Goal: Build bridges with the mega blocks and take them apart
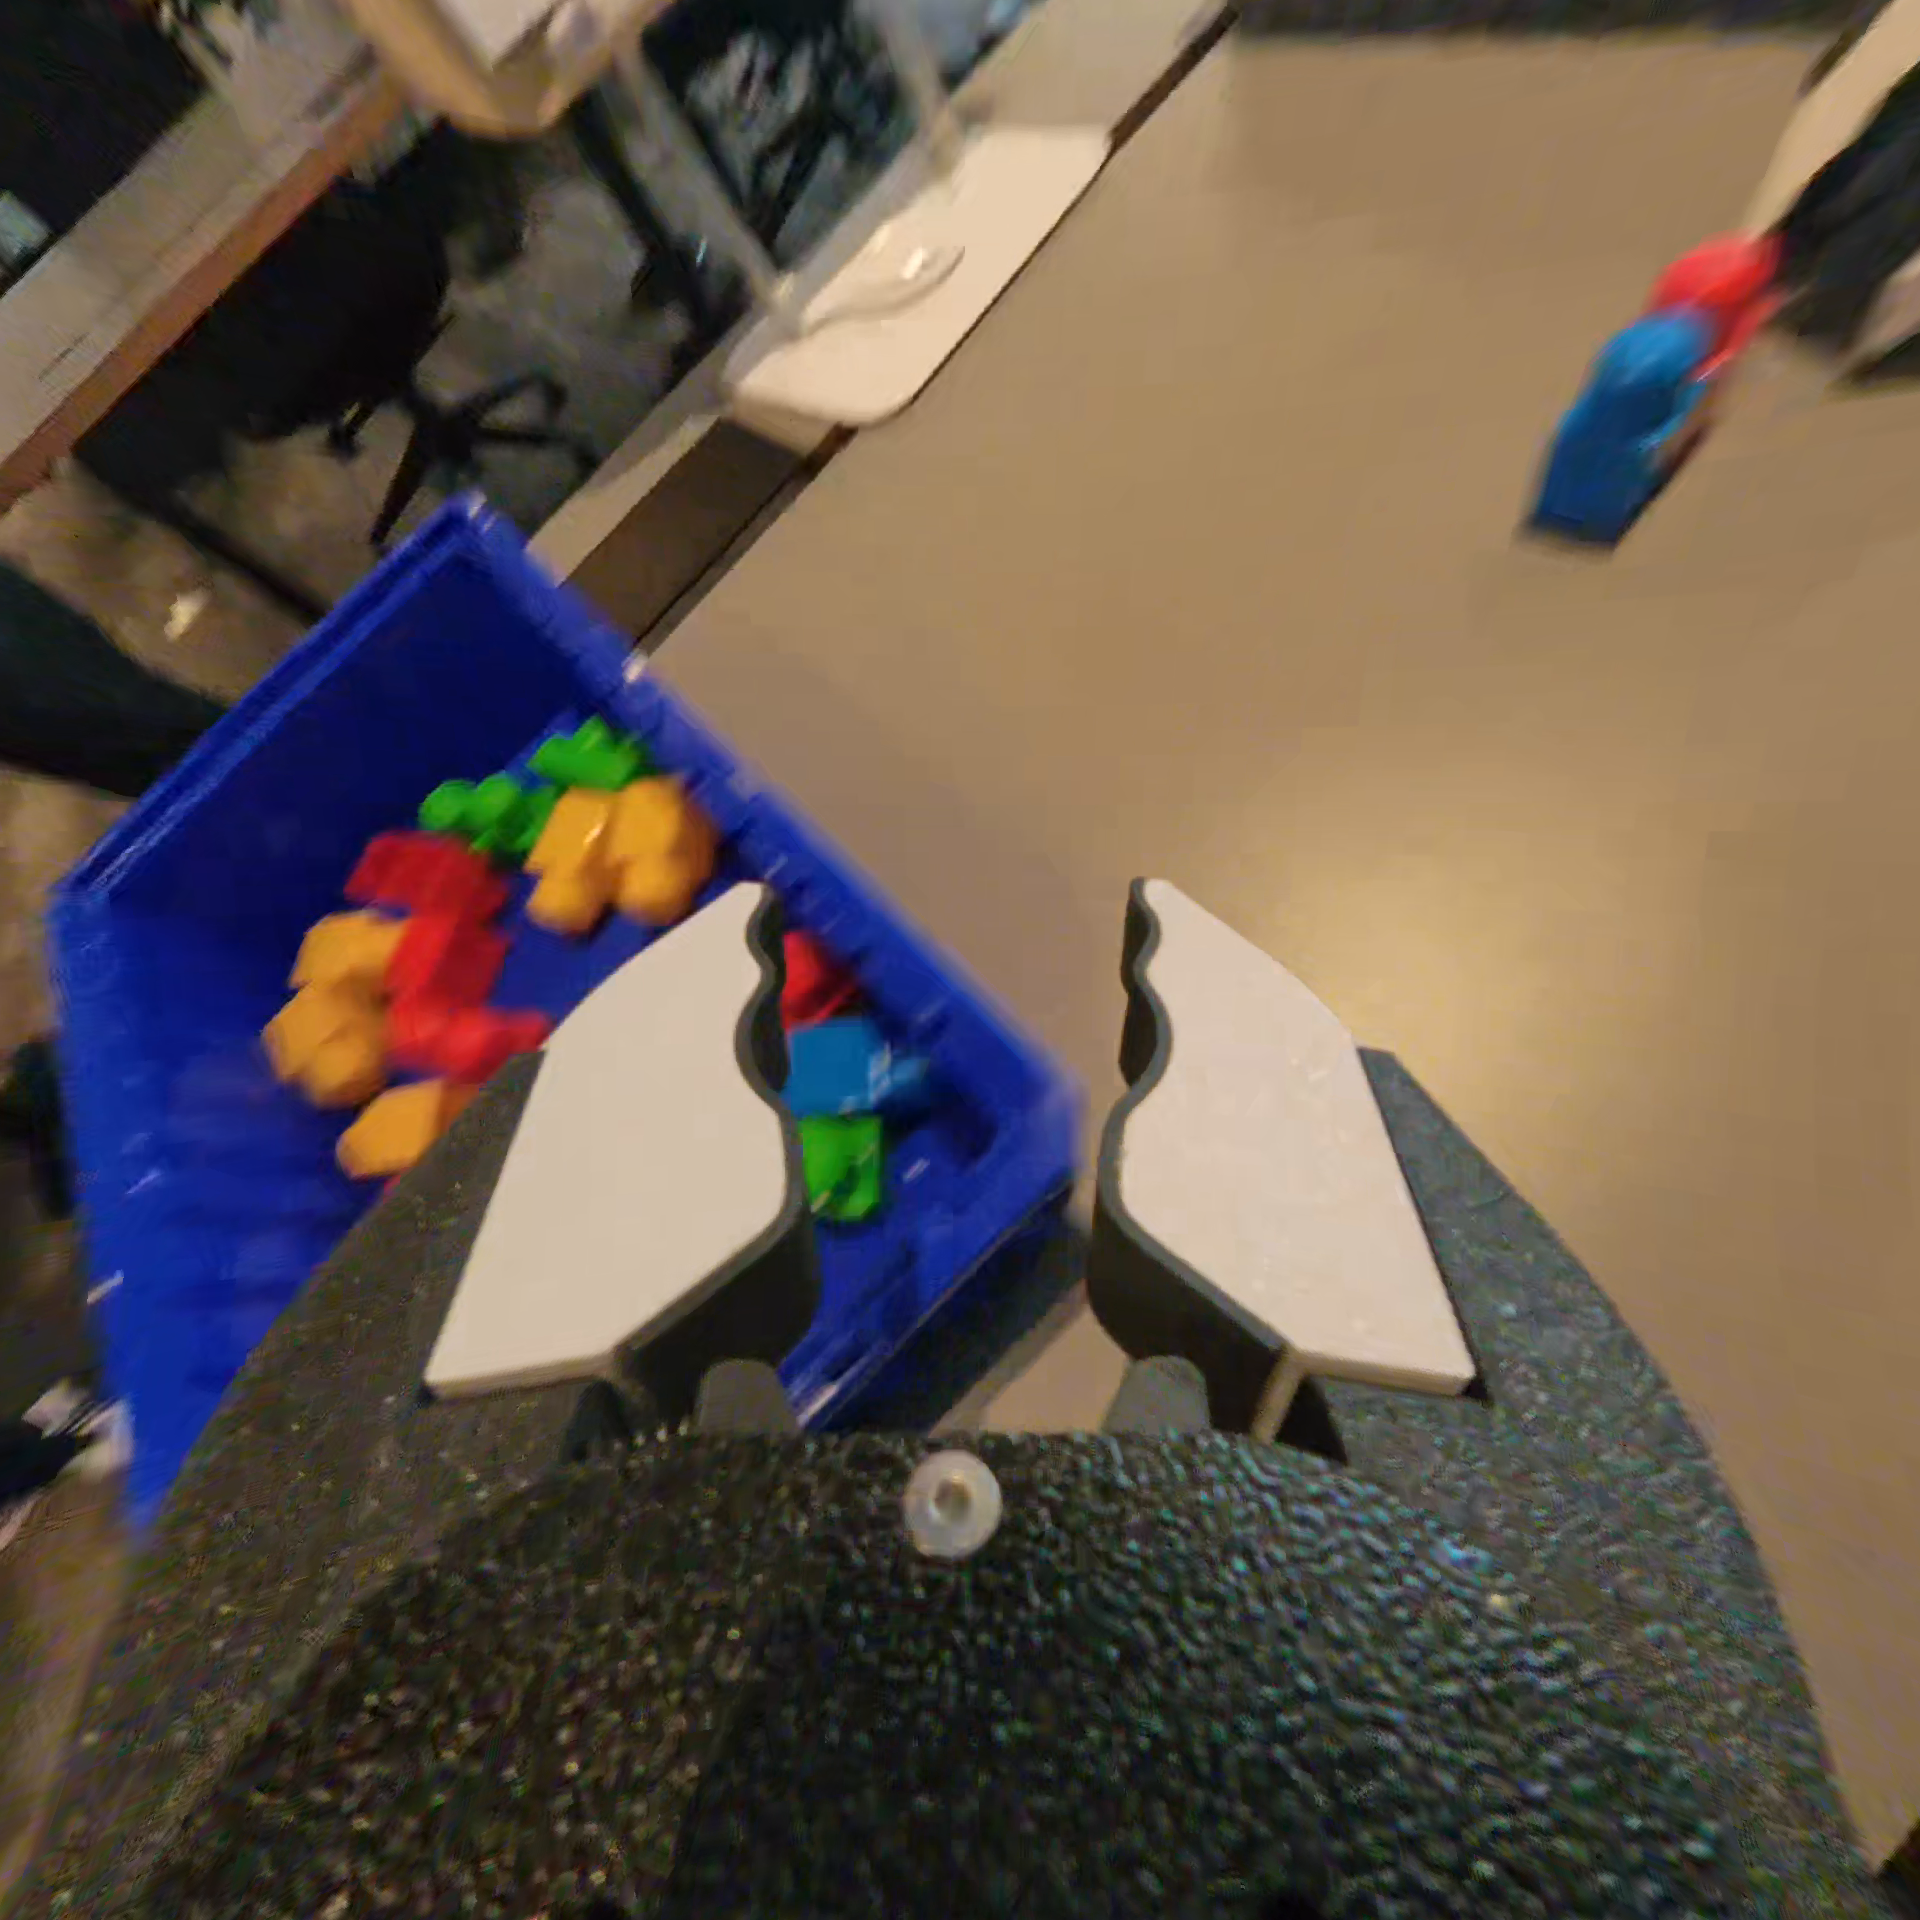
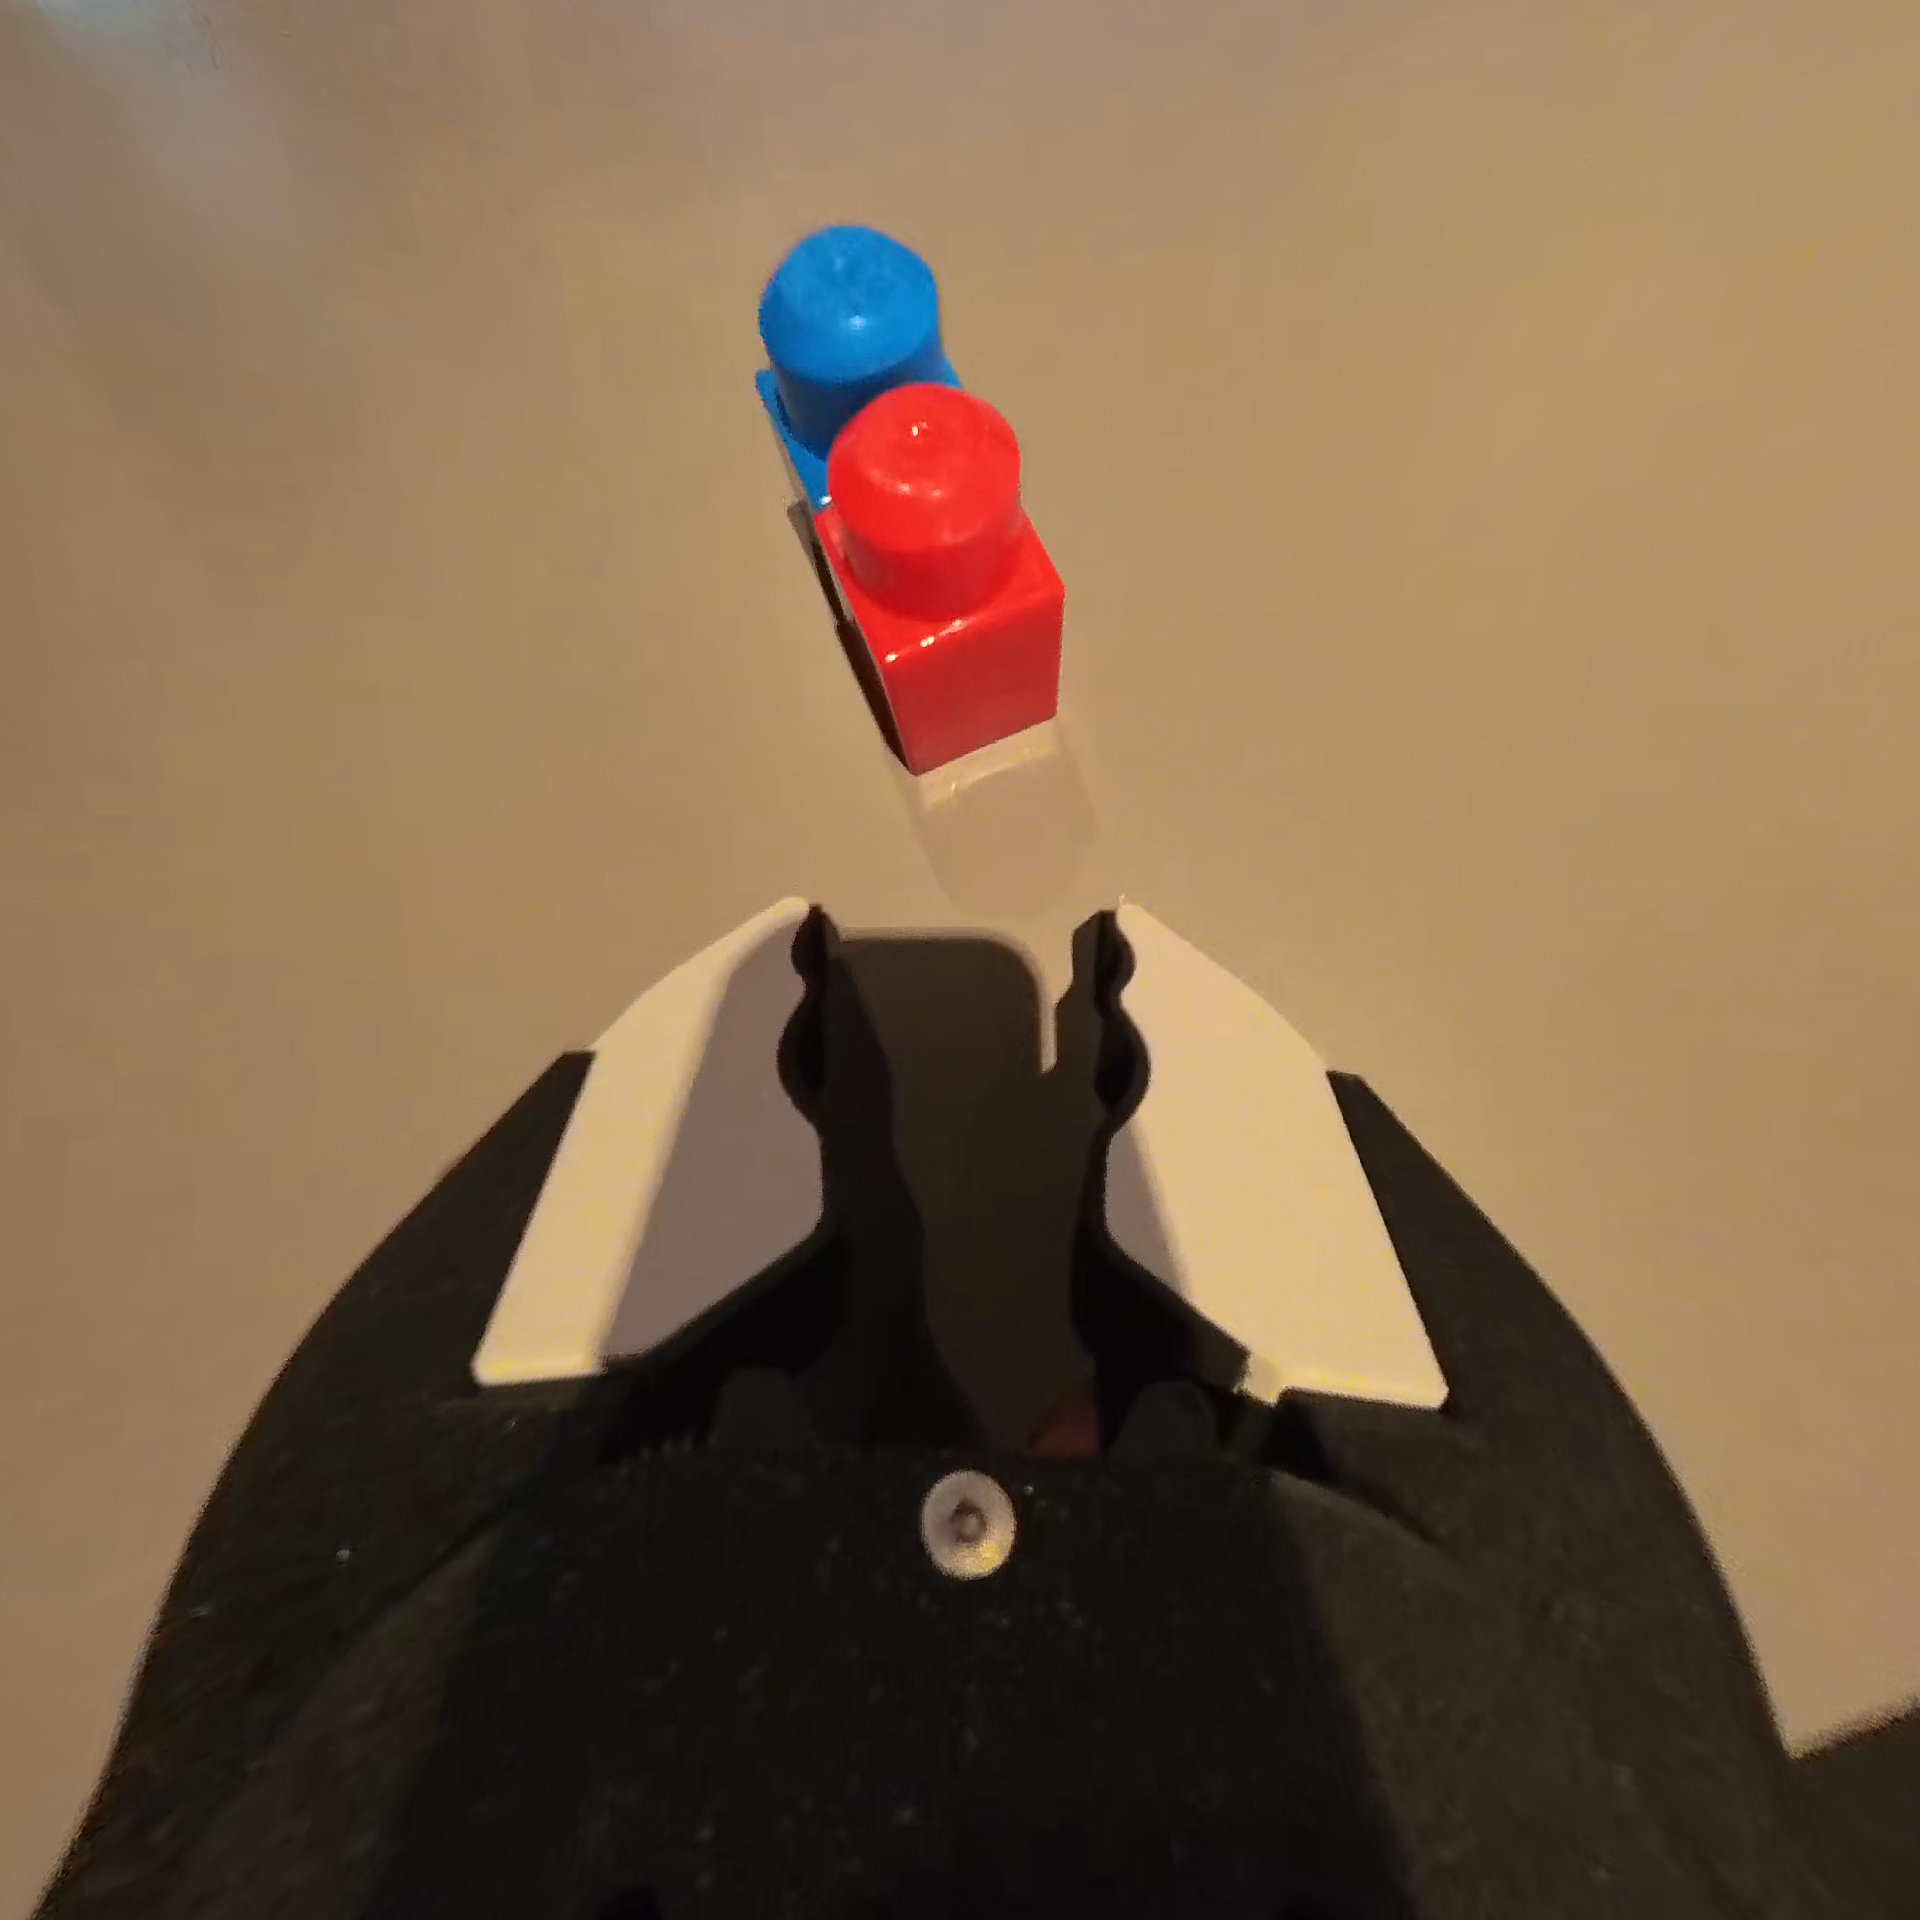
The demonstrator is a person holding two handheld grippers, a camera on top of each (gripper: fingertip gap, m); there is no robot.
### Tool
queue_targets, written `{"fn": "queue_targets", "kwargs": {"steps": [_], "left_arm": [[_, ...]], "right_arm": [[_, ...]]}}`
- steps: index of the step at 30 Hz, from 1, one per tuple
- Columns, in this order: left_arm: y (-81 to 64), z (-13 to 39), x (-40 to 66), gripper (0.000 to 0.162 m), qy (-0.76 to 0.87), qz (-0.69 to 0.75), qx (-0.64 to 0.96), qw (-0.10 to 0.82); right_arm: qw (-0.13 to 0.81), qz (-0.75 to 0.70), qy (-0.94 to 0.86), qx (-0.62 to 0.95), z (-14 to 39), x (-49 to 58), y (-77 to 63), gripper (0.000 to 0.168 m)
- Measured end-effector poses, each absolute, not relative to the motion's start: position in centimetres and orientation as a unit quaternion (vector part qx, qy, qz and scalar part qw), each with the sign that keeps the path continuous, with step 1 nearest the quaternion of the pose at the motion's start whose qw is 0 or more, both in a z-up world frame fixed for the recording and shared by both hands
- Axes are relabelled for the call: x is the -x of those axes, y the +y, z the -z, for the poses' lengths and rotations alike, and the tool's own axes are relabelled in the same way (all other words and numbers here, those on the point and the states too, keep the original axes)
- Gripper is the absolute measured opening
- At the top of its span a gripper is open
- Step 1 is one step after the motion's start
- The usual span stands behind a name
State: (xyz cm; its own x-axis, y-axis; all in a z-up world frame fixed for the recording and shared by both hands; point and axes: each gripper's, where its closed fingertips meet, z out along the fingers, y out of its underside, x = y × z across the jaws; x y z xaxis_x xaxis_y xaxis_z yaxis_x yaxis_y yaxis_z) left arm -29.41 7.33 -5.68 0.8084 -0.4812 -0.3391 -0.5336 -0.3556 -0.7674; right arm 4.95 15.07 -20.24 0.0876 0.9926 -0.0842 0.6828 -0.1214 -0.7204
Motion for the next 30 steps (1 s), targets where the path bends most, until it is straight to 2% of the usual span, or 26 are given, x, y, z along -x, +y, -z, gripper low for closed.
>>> {"fn": "queue_targets", "kwargs": {"steps": [6,12,17,22,23,24,25,27,29,30], "left_arm": [[11.1,6.6,40.1,0.063,0.282,-0.079,0.869,0.398],[15.4,11.7,40.2,0.061,0.32,0.024,0.894,0.313],[20.7,12.9,44.4,0.059,0.158,-0.011,0.944,0.288],[22.8,15.5,48.8,0.055,0.1,-0.102,0.97,0.199],[23.1,16.0,48.8,0.05,0.094,-0.097,0.972,0.191],[23.3,16.5,48.7,0.037,0.088,-0.087,0.975,0.186],[23.6,16.9,48.9,0.034,0.079,-0.089,0.976,0.181],[23.6,17.7,49.7,0.04,0.077,-0.113,0.977,0.164],[23.8,18.0,48.9,0.054,0.098,-0.109,0.974,0.171],[23.7,18.0,48.1,0.054,0.116,-0.099,0.973,0.171]], "right_arm": [[0.262,-0.293,-0.611,0.687,20.3,-4.8,15.0,0.051],[0.266,-0.291,-0.608,0.689,20.3,-4.9,15.0,0.051],[0.268,-0.29,-0.605,0.692,20.3,-4.8,15.2,0.048],[0.266,-0.302,-0.599,0.692,20.1,-4.7,15.2,0.047],[0.265,-0.304,-0.6,0.691,20.1,-4.7,15.2,0.046],[0.265,-0.306,-0.6,0.689,20.1,-4.7,15.1,0.046],[0.267,-0.307,-0.601,0.688,20.0,-4.8,15.1,0.045],[0.271,-0.31,-0.604,0.682,19.9,-4.8,14.9,0.045],[0.276,-0.314,-0.606,0.677,19.7,-4.8,14.8,0.045],[0.278,-0.317,-0.606,0.675,19.6,-4.8,14.7,0.045]]}}
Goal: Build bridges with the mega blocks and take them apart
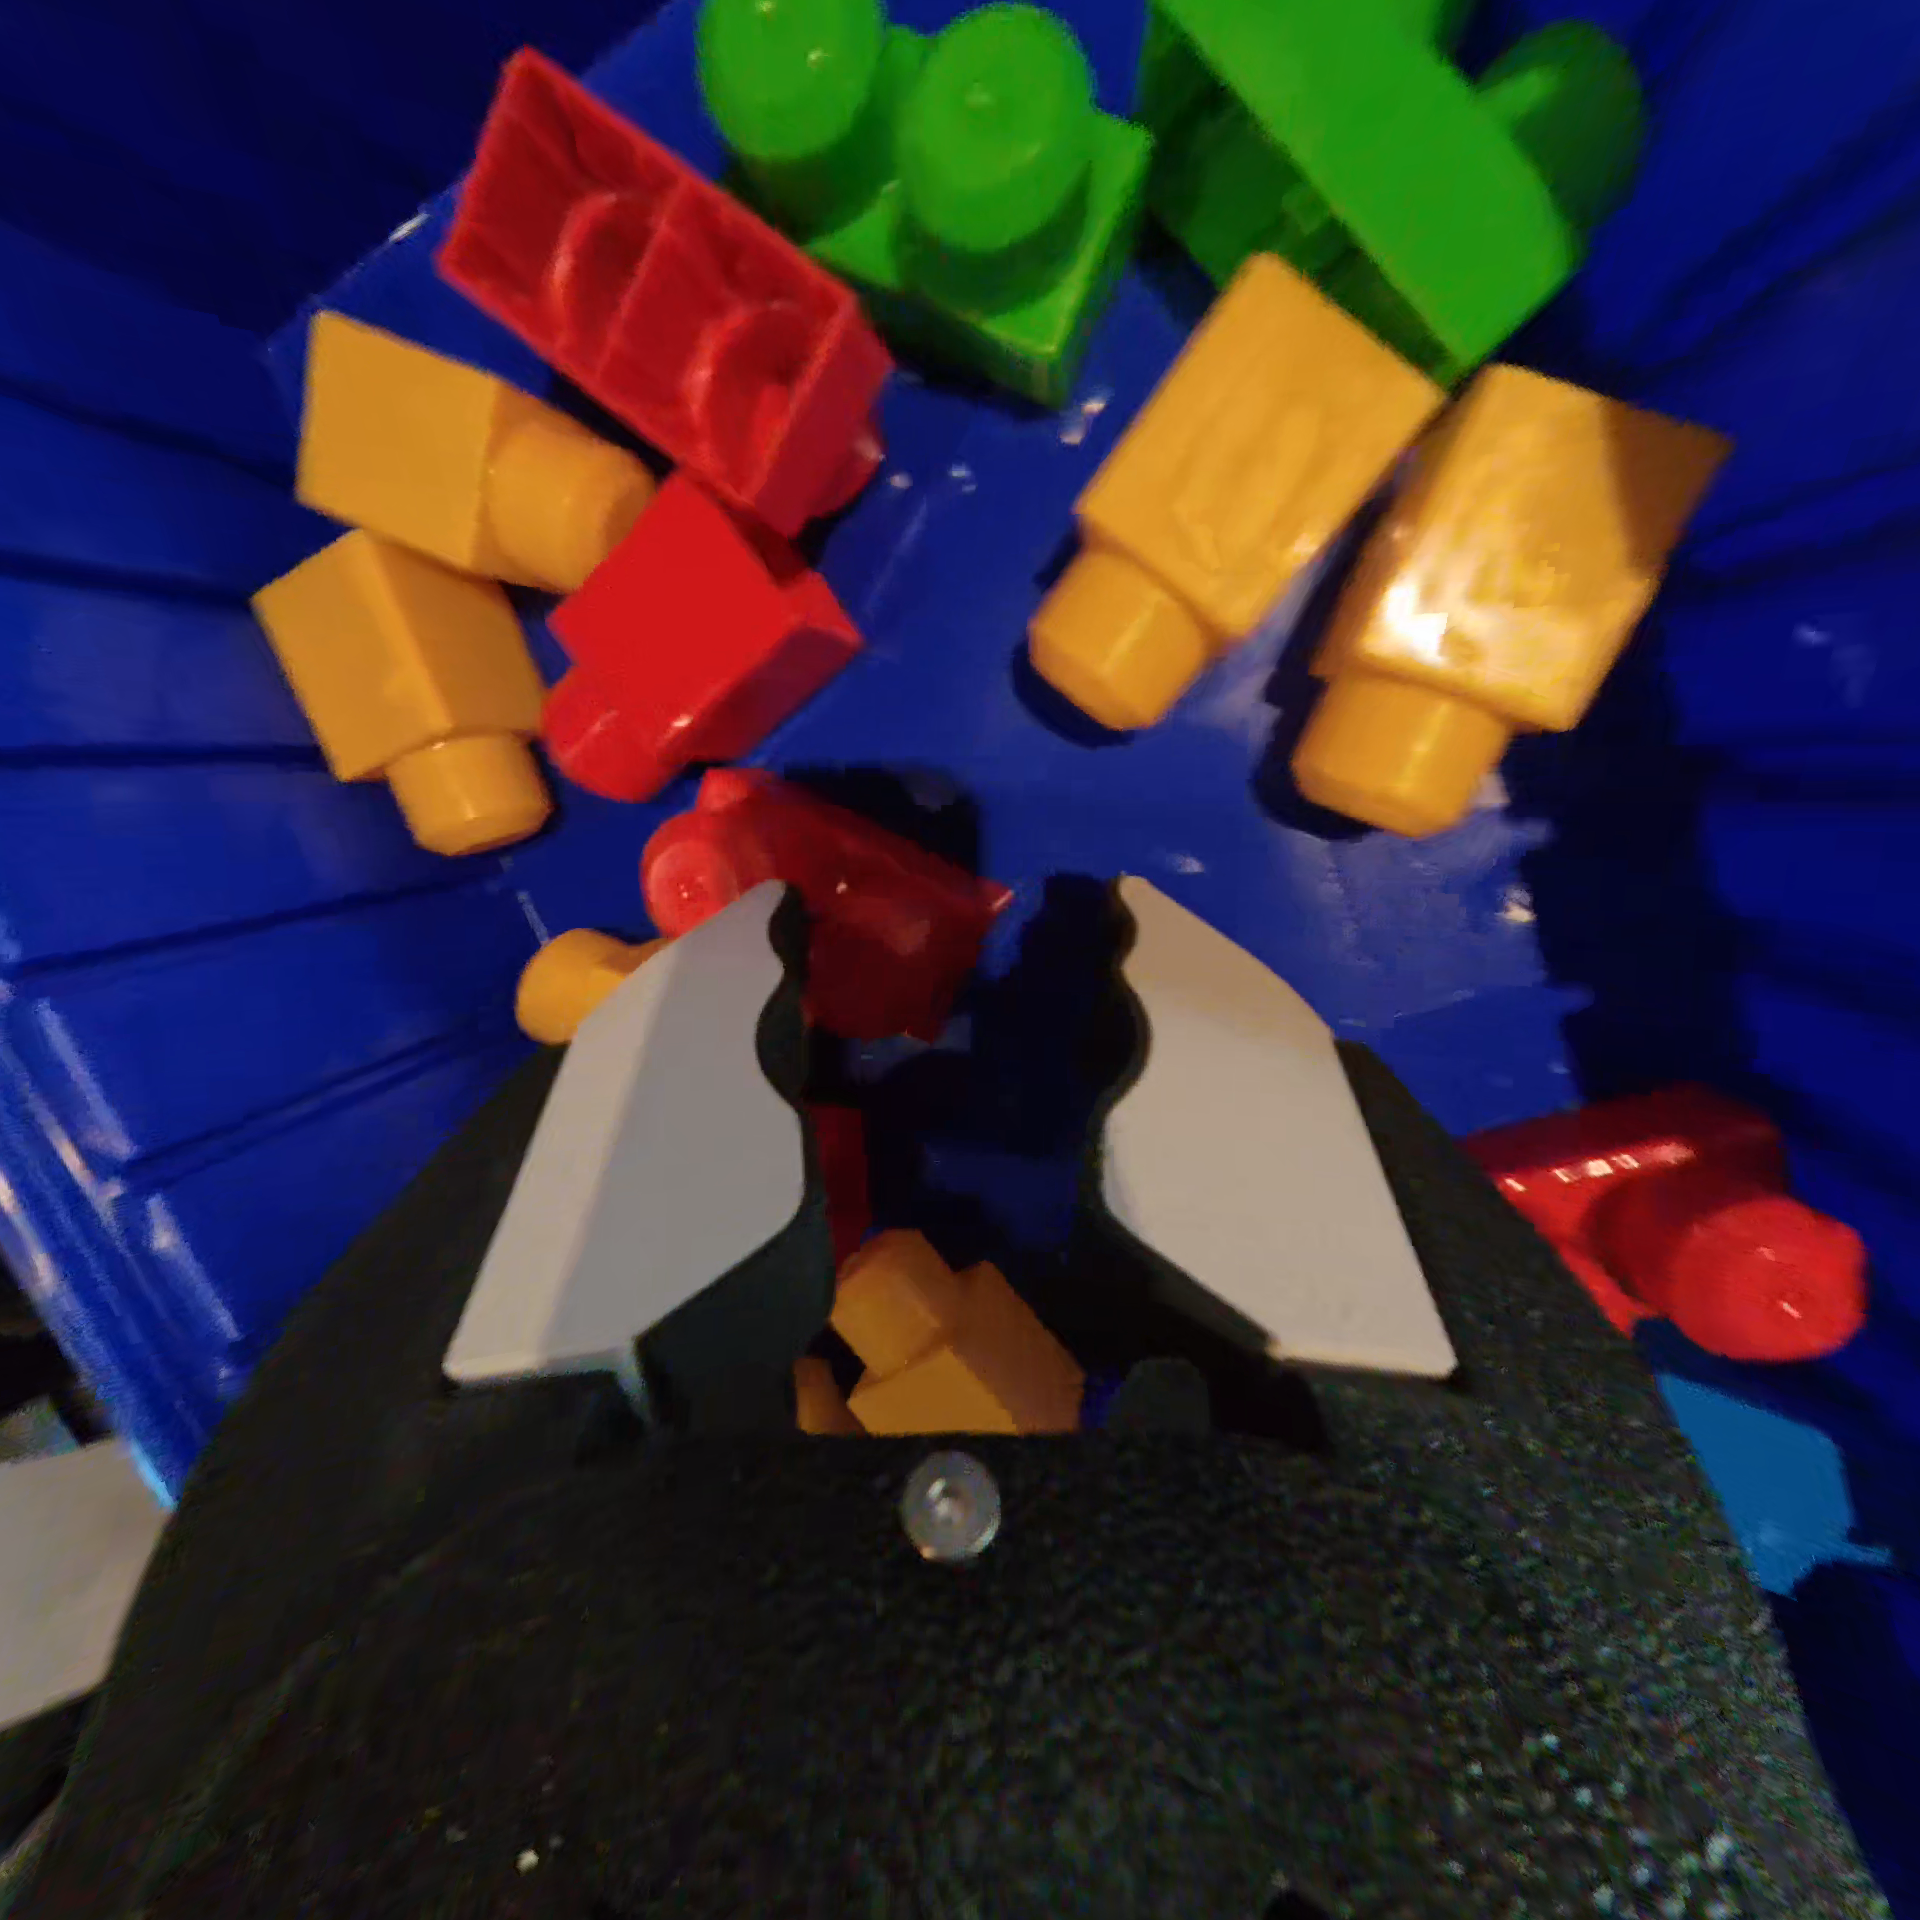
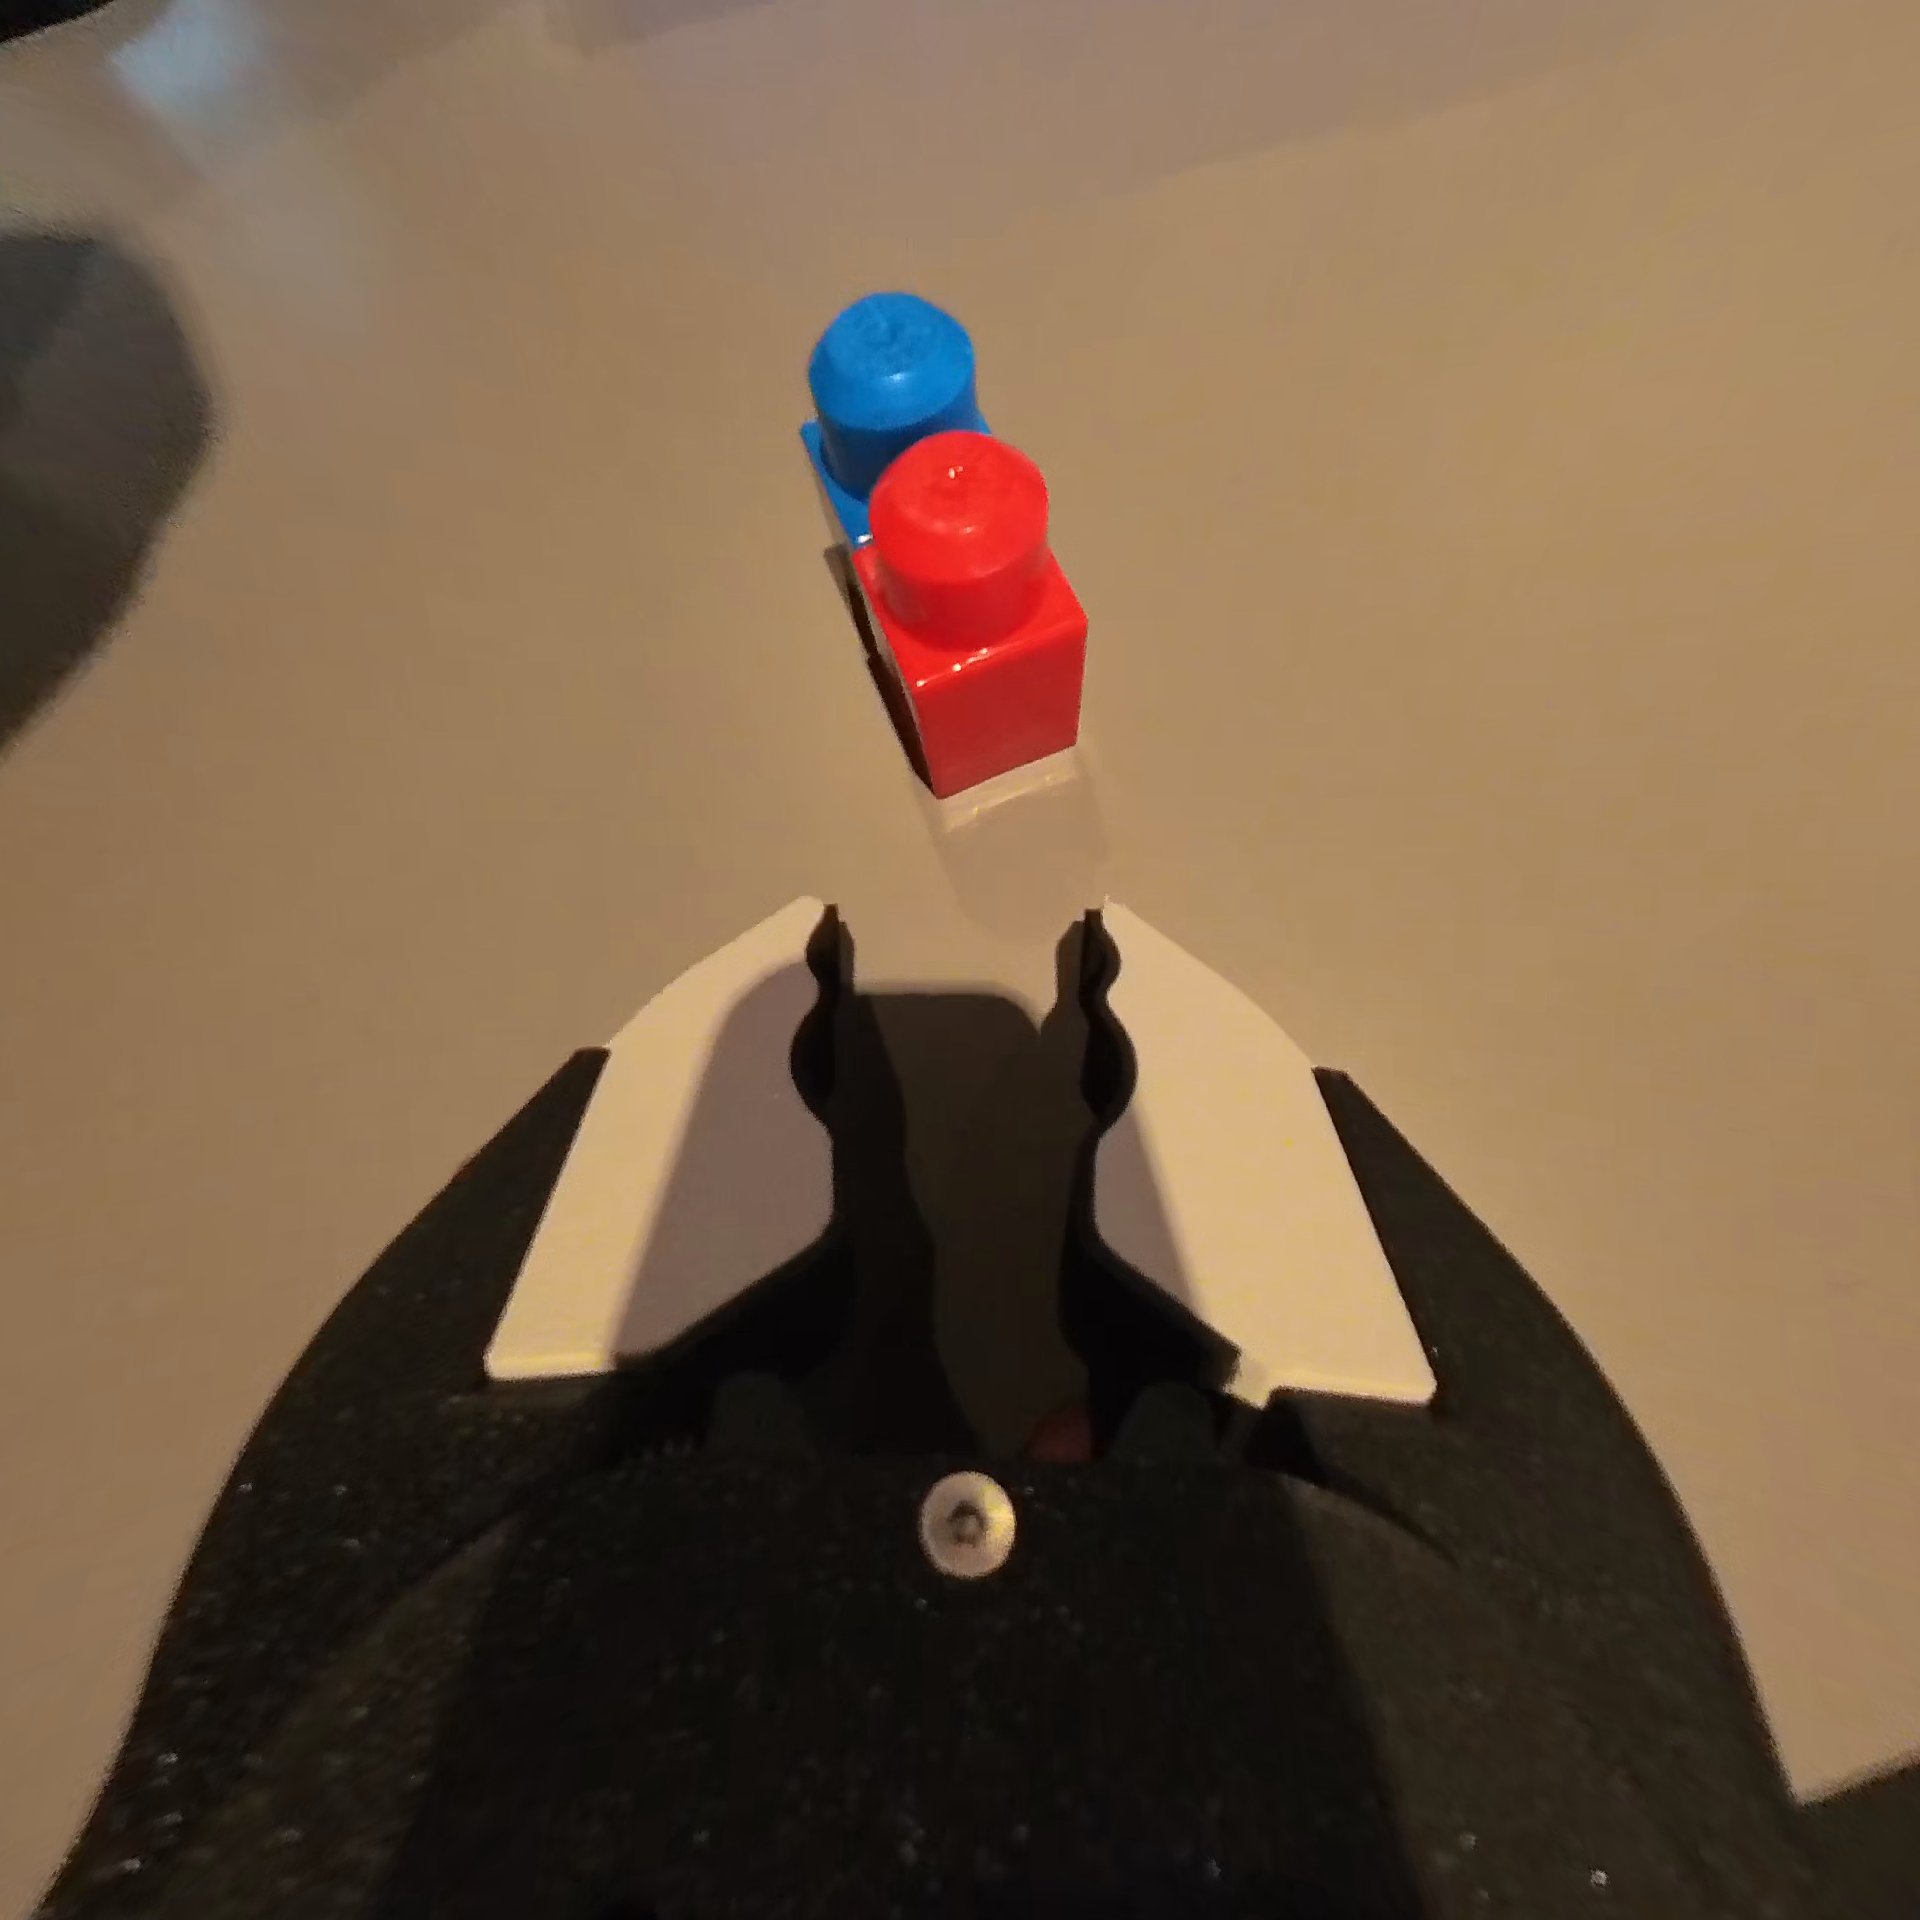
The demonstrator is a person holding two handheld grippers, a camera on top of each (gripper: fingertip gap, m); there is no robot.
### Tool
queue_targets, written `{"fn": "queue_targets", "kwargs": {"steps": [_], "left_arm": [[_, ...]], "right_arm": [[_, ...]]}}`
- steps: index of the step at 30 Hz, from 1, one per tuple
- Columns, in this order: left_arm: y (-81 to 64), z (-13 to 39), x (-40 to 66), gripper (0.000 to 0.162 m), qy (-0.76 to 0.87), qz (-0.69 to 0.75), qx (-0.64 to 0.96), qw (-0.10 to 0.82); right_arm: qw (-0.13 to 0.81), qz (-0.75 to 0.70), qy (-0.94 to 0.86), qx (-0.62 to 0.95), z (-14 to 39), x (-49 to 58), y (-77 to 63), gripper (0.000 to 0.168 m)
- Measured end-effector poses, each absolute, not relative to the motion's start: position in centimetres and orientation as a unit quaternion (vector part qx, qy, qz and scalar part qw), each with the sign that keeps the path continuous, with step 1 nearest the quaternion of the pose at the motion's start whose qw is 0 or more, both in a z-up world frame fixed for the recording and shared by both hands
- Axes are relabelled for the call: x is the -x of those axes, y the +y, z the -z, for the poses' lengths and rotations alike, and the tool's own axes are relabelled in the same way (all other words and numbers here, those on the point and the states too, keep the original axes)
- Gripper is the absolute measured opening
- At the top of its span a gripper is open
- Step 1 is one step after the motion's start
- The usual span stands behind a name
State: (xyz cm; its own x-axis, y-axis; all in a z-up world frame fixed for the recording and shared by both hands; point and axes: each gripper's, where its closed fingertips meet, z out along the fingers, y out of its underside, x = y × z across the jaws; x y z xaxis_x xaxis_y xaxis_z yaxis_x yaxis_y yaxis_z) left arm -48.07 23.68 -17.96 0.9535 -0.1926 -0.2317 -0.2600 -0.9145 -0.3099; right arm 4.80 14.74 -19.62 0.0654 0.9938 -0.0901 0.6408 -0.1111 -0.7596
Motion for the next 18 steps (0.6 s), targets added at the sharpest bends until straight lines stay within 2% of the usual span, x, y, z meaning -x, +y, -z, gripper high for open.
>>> {"fn": "queue_targets", "kwargs": {"steps": [4,9,13,16,18], "left_arm": [[22.8,17.3,46.4,0.046,0.152,-0.088,0.972,0.158],[22.7,17.1,48.3,0.058,0.065,-0.115,0.979,0.152],[23.1,18.7,47.7,0.068,0.044,-0.08,0.985,0.146],[23.6,19.5,47.5,0.055,0.055,-0.08,0.984,0.15],[23.6,20.0,47.7,0.054,0.056,-0.088,0.984,0.141]], "right_arm": [[0.283,-0.335,-0.601,0.668,19.2,-4.8,14.6,0.043],[0.281,-0.341,-0.603,0.664,19.1,-4.8,14.5,0.043],[0.286,-0.334,-0.605,0.664,19.1,-4.8,14.5,0.043],[0.287,-0.331,-0.606,0.664,19.2,-4.8,14.6,0.042],[0.288,-0.329,-0.607,0.664,19.2,-4.8,14.6,0.042]]}}
